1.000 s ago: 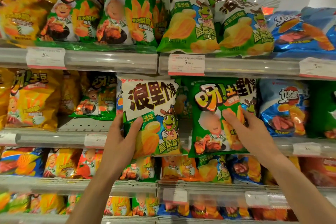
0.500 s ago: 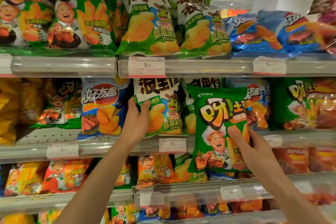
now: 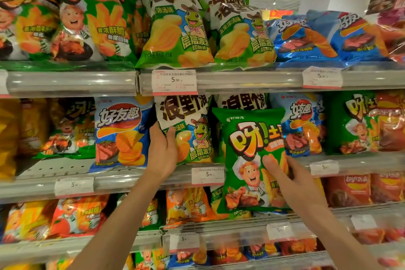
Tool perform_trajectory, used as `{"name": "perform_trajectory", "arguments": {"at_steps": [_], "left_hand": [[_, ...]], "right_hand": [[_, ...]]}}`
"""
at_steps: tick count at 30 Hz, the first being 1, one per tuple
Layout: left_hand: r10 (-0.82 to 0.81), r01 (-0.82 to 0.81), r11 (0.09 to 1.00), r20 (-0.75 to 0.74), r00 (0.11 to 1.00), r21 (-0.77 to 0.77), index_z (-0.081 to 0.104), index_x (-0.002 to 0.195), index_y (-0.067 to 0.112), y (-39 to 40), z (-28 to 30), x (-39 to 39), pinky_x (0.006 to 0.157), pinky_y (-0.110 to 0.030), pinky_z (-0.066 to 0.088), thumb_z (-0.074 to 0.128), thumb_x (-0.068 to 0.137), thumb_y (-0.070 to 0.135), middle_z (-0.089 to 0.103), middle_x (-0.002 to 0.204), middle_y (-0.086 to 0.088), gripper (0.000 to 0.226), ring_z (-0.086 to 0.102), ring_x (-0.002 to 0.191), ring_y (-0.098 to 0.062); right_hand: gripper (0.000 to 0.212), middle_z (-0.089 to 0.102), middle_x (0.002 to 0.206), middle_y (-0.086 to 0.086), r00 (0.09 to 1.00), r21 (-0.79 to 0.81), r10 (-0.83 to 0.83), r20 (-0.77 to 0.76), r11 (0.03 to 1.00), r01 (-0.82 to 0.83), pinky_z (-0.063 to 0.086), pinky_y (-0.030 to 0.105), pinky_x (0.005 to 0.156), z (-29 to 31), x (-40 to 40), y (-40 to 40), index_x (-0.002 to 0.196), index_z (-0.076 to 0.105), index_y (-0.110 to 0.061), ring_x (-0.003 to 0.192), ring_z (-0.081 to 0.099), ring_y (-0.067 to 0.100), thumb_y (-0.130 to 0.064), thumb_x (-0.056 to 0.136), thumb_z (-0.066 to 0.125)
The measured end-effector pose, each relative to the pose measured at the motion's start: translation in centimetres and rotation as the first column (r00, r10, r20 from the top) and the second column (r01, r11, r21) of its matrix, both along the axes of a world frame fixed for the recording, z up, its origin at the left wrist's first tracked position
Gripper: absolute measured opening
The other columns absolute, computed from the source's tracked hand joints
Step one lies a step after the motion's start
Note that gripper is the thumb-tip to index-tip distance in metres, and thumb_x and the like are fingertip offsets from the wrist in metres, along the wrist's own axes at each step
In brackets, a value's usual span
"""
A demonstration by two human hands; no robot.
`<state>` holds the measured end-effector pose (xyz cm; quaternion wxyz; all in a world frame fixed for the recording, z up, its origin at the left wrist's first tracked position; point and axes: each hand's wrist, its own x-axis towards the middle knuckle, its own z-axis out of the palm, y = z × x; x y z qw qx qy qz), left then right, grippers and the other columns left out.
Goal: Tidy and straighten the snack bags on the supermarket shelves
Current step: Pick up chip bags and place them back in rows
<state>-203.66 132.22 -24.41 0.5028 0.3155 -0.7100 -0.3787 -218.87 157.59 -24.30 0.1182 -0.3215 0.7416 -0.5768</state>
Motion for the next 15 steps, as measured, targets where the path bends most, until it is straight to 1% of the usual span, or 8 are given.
{"name": "perform_trajectory", "arguments": {"at_steps": [1, 2, 5, 8, 10, 11, 13, 15], "left_hand": [[0.013, -0.013, 1.000, 0.002, 1.000, -0.002, 0.041, 0.143, 0.015, 0.1, 0.1, -0.1, 0.110, -0.044, 0.043, 0.038, 0.099, 0.042, 0.053, 0.138, -0.007, 0.052, 0.053, 0.127, -0.020], [0.013, -0.013, 1.000, 0.008, 1.000, -0.002, 0.041, 0.143, 0.015, 0.0, 0.0, -0.2, 0.110, -0.044, 0.043, 0.037, 0.098, 0.044, 0.052, 0.139, -0.007, 0.054, 0.053, 0.127, -0.020], [-0.016, 0.016, 1.000, 0.059, 0.998, -0.005, 0.042, 0.144, 0.019, 0.1, -0.6, 0.0, 0.109, -0.044, 0.042, 0.035, 0.099, 0.049, 0.052, 0.139, -0.005, 0.054, 0.052, 0.127, -0.021], [-0.069, 0.066, 0.998, 0.130, 0.989, 0.024, 0.036, 0.149, 0.023, 0.1, -0.6, 0.4, 0.102, -0.033, 0.037, 0.036, 0.107, 0.045, 0.050, 0.144, -0.001, 0.048, 0.050, 0.129, -0.019], [-0.081, 0.071, 0.996, 0.188, 0.979, 0.060, 0.027, 0.155, 0.023, 0.1, -0.1, 0.7, 0.098, -0.031, 0.035, 0.036, 0.108, 0.043, 0.051, 0.147, 0.000, 0.052, 0.051, 0.129, -0.022], [-0.078, 0.066, 0.996, 0.195, 0.978, 0.064, 0.023, 0.157, 0.023, 0.1, 0.3, 1.0, 0.099, -0.031, 0.036, 0.037, 0.108, 0.044, 0.050, 0.150, 0.001, 0.056, 0.050, 0.132, -0.023], [-0.083, 0.076, 0.996, 0.166, 0.983, 0.049, 0.018, 0.160, 0.024, 0.5, 0.9, 1.9, 0.104, -0.028, 0.034, 0.041, 0.107, 0.042, 0.044, 0.153, 0.006, 0.061, 0.044, 0.137, -0.014], [-0.111, 0.109, 0.994, 0.118, 0.987, 0.026, 0.022, 0.159, 0.024, 1.1, 1.0, 3.3, 0.111, -0.029, 0.035, 0.046, 0.107, 0.038, 0.043, 0.150, 0.012, 0.060, 0.041, 0.137, -0.007]], "right_hand": [[0.046, 0.076, 0.096, -0.016, 1.000, -0.004, 0.006, -0.004, 1.000, -0.006, 0.054, 0.032, 0.082, -0.1, 0.0, -0.1, 0.110, 0.067, -0.037, 0.092, 0.069, 0.004, -0.070, 0.079, 0.059], [0.047, 0.076, 0.093, -0.016, 1.000, -0.013, 0.014, 0.002, 1.000, -0.014, 0.054, 0.032, 0.081, -0.2, 0.1, -0.2, 0.111, 0.068, -0.036, 0.089, 0.070, 0.003, -0.069, 0.079, 0.059], [0.037, 0.075, 0.089, -0.020, 0.999, -0.052, 0.055, -0.001, 0.997, -0.055, 0.051, 0.017, 0.069, -0.4, 0.6, -0.2, 0.108, 0.069, -0.032, 0.081, 0.069, -0.003, -0.059, 0.084, 0.060], [0.034, 0.076, 0.087, -0.018, 0.998, -0.077, 0.068, 0.002, 0.995, -0.067, 0.050, 0.010, 0.063, -0.5, 1.2, -0.3, 0.107, 0.069, -0.029, 0.078, 0.069, -0.003, -0.054, 0.085, 0.061], [0.036, 0.076, 0.090, -0.019, 0.997, -0.076, 0.077, 0.010, 0.994, -0.076, 0.050, 0.009, 0.064, -0.5, 1.6, -0.4, 0.111, 0.068, -0.031, 0.082, 0.069, -0.006, -0.055, 0.085, 0.061], [0.039, 0.076, 0.091, -0.019, 0.997, -0.079, 0.079, 0.014, 0.994, -0.078, 0.049, 0.009, 0.065, -0.4, 1.8, -0.5, 0.112, 0.068, -0.032, 0.083, 0.069, -0.007, -0.057, 0.084, 0.061], [0.045, 0.075, 0.096, -0.018, 0.997, -0.077, 0.073, 0.024, 0.995, -0.071, 0.049, 0.013, 0.068, -0.2, 2.2, -0.7, 0.115, 0.066, -0.035, 0.084, 0.068, -0.007, -0.063, 0.079, 0.059], [0.047, 0.073, 0.100, -0.019, 0.997, -0.063, 0.069, 0.034, 0.996, -0.067, 0.050, 0.019, 0.073, -0.1, 2.6, -0.9, 0.114, 0.064, -0.039, 0.086, 0.068, -0.005, -0.067, 0.076, 0.058]]}}
